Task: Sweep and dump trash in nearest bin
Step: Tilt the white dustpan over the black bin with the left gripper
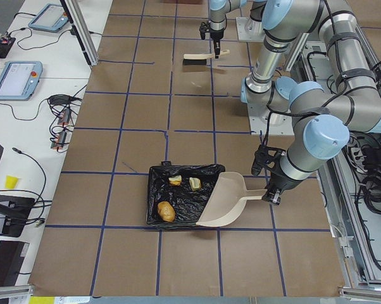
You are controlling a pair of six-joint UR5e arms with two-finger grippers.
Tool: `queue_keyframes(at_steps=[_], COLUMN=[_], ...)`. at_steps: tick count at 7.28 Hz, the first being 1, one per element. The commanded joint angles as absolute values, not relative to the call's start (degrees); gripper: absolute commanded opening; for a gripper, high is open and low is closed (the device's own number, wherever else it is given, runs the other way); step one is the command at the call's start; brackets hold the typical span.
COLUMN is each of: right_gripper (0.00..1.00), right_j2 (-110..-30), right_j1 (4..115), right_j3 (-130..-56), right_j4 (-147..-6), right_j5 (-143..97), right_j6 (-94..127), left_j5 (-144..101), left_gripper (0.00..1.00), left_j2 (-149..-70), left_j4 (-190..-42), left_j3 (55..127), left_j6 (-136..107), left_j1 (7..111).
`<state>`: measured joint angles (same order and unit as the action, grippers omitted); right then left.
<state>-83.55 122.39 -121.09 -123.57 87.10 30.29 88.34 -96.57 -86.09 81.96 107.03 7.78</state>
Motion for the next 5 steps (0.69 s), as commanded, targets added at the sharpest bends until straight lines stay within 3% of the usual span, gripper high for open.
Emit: queue_keyframes(at_steps=[1,5], right_gripper=[1.0,1.0], right_j2=[-83.5,-84.29], right_j1=[122.08,115.86], right_j3=[-119.89,-111.47], right_j4=[-123.14,-114.54], right_j5=[87.36,87.72], right_j6=[29.89,25.41], left_j5=[93.07,99.9], left_gripper=[0.03,0.03], left_j2=[-96.33,-95.63], left_j4=[-84.12,-79.3], left_j3=[81.3,81.3], left_j6=[106.88,108.72], left_j1=[12.2,16.24])
